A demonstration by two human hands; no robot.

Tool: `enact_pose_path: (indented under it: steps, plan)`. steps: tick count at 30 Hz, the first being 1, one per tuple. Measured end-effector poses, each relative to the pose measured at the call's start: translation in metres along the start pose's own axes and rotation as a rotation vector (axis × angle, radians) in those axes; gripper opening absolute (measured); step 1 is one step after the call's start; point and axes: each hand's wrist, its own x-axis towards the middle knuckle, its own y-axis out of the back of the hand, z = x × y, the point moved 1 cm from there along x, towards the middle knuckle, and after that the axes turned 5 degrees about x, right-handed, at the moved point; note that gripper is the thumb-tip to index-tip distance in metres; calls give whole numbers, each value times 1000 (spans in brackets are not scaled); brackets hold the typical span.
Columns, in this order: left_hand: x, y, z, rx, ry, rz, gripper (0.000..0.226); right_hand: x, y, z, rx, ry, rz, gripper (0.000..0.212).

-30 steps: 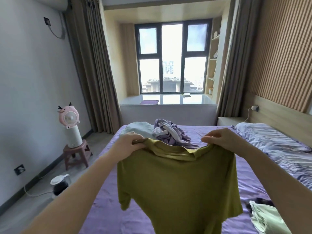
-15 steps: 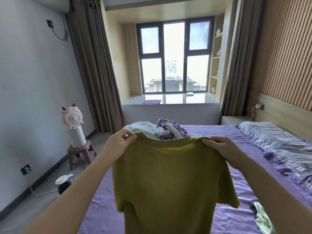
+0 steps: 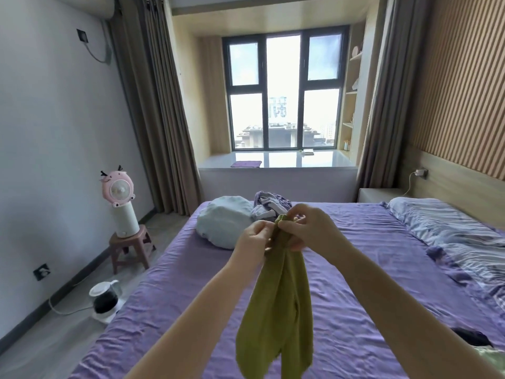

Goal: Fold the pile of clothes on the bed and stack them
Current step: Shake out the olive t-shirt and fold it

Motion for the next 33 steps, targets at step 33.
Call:
enact_pose_path:
  steps: [33]
  plan:
    - [-47,39,2,166,-65,108,7,-28,42,62,208,19,-109,34]
